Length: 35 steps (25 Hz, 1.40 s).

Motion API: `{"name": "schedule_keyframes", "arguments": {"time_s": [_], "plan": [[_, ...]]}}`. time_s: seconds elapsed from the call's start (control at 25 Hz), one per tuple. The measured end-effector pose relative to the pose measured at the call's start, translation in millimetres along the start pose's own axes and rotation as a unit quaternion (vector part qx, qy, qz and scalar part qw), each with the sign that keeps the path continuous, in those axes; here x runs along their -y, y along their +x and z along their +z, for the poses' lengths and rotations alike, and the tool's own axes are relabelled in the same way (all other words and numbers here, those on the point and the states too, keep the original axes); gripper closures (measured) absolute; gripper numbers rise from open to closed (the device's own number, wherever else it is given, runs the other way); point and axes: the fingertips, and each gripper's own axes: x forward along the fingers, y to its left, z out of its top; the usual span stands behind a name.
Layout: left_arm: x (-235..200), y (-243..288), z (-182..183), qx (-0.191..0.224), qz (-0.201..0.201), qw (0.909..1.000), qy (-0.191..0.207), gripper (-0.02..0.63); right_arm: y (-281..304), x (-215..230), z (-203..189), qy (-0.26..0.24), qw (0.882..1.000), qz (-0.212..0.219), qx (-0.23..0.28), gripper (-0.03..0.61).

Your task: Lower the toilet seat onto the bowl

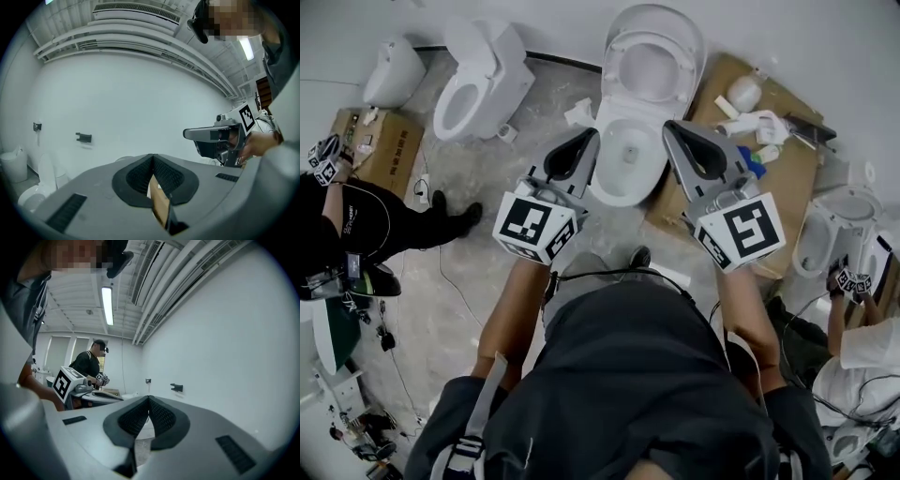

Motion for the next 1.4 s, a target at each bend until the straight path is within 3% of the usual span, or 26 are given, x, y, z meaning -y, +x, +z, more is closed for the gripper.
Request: {"name": "schedule_keyframes", "arguments": {"time_s": [0.28, 0.96, 1.4], "plan": [[-32.6, 19.2, 0.7, -0.003, -0.013, 0.9999, -0.004, 0.609, 33.6, 12.9, -7.7, 0.008, 1.0, -0.012, -0.012, 0.571], [-136.7, 34.8, 0.2, -0.007, -0.1, 0.9949, -0.015, 0.609, 128.3, 14.9, 5.3, 0.004, 0.994, -0.103, -0.035, 0.571], [-145.5, 79.0, -3.4, -0.027, -0.09, 0.9955, -0.014, 0.609, 149.1, 61.6, -8.4, 0.018, 0.996, -0.084, -0.039, 0.571]]}}
